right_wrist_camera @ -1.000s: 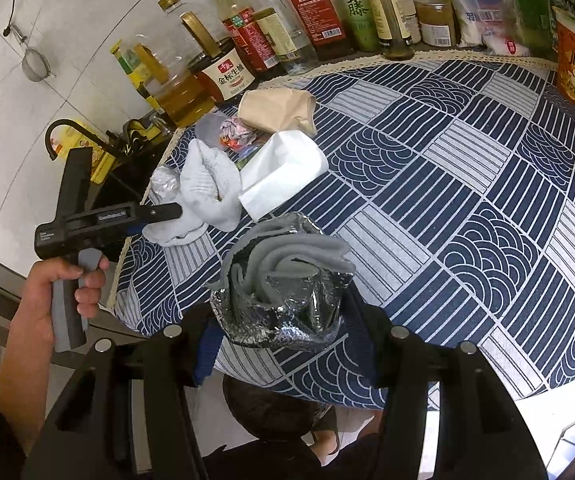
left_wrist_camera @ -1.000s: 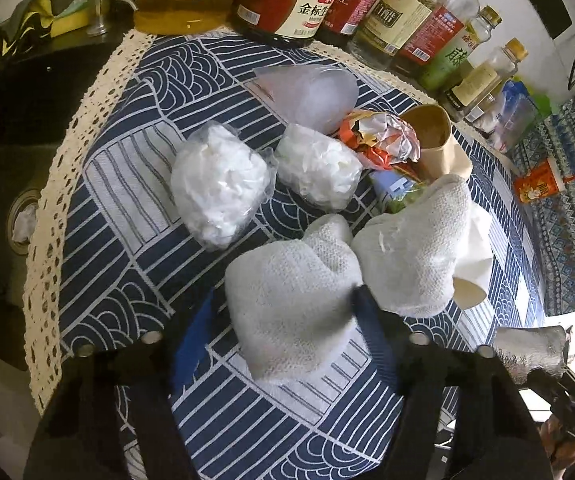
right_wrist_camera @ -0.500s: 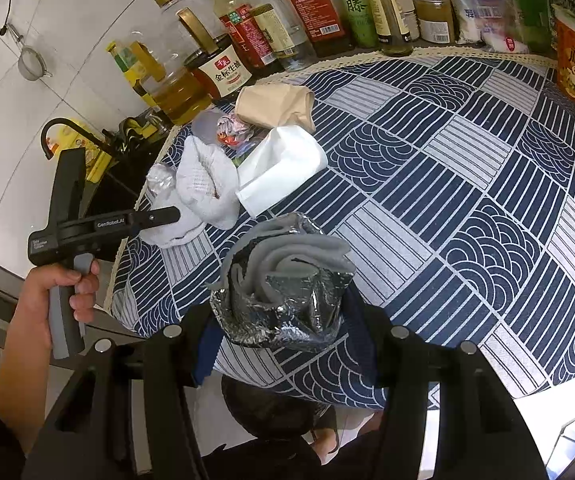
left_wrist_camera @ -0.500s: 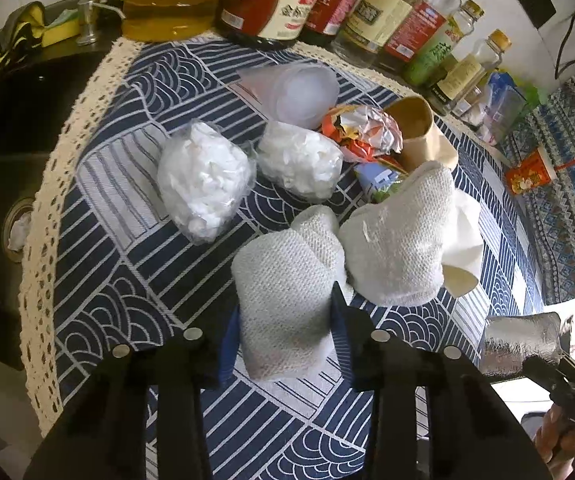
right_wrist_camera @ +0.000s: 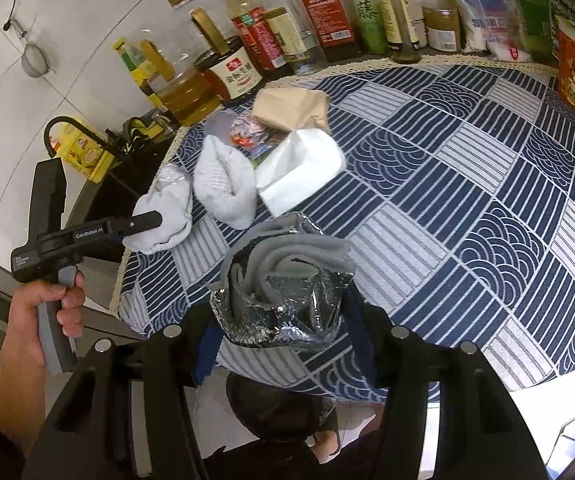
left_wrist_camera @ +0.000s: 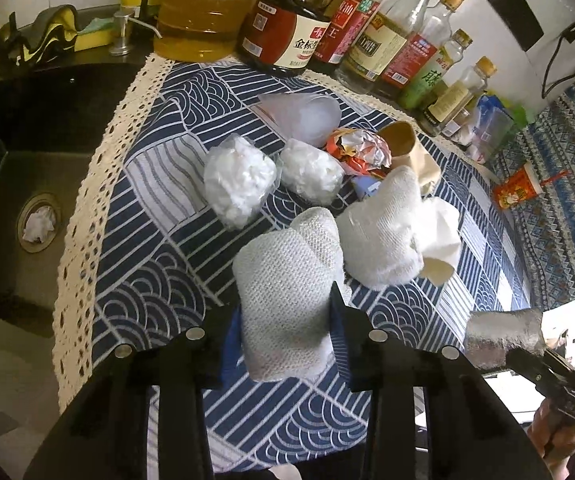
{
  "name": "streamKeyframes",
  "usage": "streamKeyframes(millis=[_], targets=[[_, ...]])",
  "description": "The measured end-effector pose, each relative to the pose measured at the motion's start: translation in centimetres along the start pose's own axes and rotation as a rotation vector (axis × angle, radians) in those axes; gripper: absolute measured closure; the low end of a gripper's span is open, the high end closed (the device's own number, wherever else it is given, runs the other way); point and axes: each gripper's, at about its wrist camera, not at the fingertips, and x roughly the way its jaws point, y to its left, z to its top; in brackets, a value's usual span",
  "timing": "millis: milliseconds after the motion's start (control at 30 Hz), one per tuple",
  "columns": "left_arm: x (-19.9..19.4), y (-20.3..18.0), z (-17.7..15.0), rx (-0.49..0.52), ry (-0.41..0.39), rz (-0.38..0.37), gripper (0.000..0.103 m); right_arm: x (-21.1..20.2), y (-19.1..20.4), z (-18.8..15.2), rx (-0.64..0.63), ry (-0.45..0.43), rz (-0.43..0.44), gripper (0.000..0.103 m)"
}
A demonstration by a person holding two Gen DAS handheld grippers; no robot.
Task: Collect trash
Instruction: 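Carry the foil and white cloth down toward the black trash bin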
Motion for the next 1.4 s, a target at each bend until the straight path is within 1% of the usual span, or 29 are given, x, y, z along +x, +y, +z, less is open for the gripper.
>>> streamKeyframes(millis=[133,333,700,900,1133,1400], targets=[[-1.6,0.3,-1.4,-0.008,-0.022,-0.010,0.067,0.1,1.3,-0.4,-0.022,0.003,0.007,0.048],[-3.6,0.9,-3.7,-0.012,-0.030,-0.026,0.067,0.0,3.5,-1.2,-0.048,-0.003,0.019,0.048],[-6.9,2.7,-8.6,-0.033,-0.039,-0.033,0.067,0.0,7.7,-4.3,-0.106,0.011,0.044,0.048],[-7.9,3.5,-11.8,-0.038,-0.024,-0.048,0.067,0.7,9.7,-6.7,-0.131,0.047,0.067,0.048],[-8.2,4.8,-15.1,-0.058,0.004,-0.050,0.067,2.1,11.4,-9.5,-0.152,0.102,0.068,0.047],[-6.3,5.8,-18.7,-0.069,0.086,-0.057,0.066,4.5,11.5,-12.5,-0.131,0.188,0.063,0.047]])
